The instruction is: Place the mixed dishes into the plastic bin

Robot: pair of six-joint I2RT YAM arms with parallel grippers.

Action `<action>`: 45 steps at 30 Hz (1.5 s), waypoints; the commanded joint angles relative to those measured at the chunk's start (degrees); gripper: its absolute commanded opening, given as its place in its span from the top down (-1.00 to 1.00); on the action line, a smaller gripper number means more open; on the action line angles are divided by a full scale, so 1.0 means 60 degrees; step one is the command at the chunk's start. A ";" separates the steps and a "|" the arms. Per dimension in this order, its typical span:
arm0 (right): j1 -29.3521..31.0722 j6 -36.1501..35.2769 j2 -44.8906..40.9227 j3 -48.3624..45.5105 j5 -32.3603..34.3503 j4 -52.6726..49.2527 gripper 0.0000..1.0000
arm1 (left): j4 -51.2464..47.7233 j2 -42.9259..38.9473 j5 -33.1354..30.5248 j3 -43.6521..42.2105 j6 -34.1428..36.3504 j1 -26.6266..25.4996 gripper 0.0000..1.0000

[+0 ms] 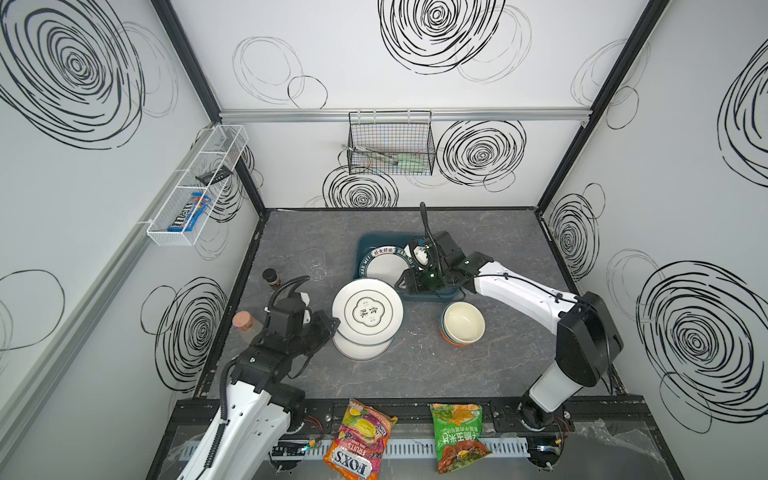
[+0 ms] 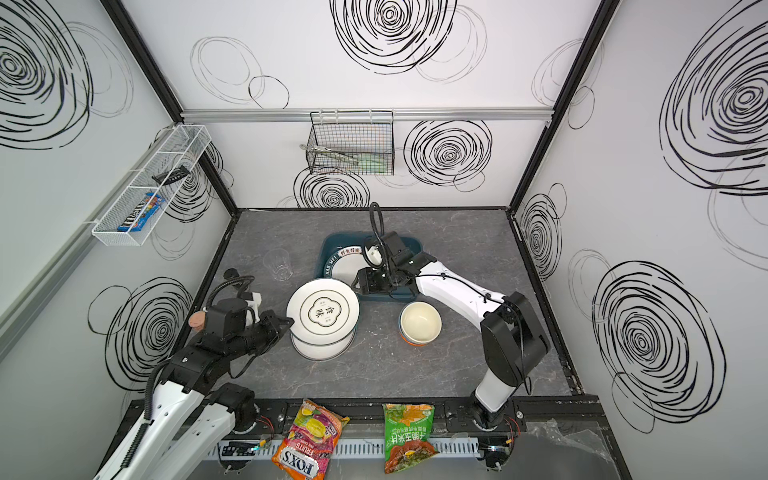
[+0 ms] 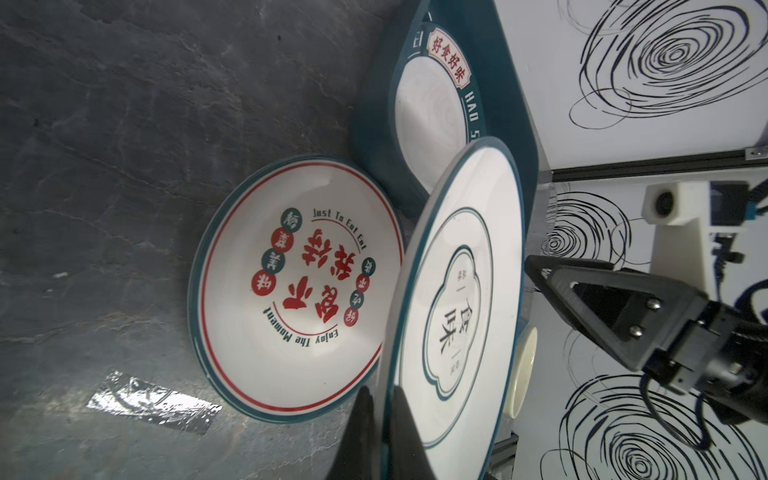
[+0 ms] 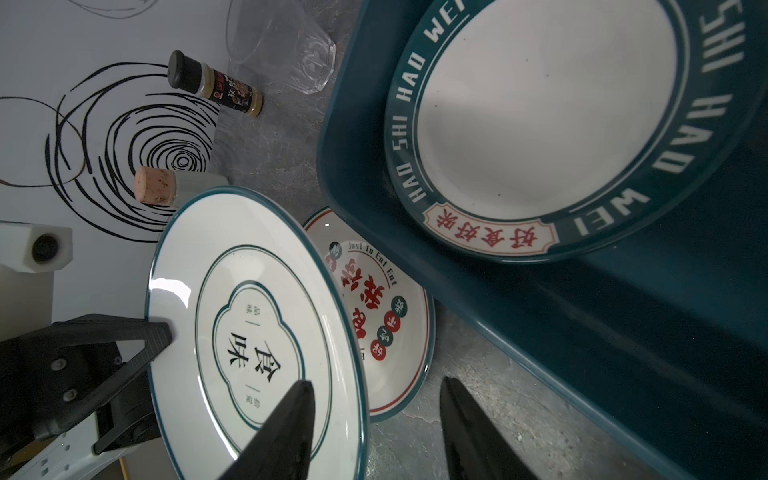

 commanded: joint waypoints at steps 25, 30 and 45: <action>-0.1254 0.0395 -0.0576 -0.0472 -0.1003 0.1066 0.91 | 0.3273 0.1145 -0.0003 -0.0119 -0.0641 -0.0827 -0.18; -0.1749 0.0457 -0.0378 -0.0148 -0.0568 0.1053 0.93 | 0.2991 0.0898 -0.0180 -0.0286 -0.0533 -0.0729 -0.42; -0.2479 0.1294 0.1564 0.1227 0.0124 0.1761 0.97 | 0.2568 0.0164 -0.0188 -0.0966 -0.0627 -0.0630 -0.46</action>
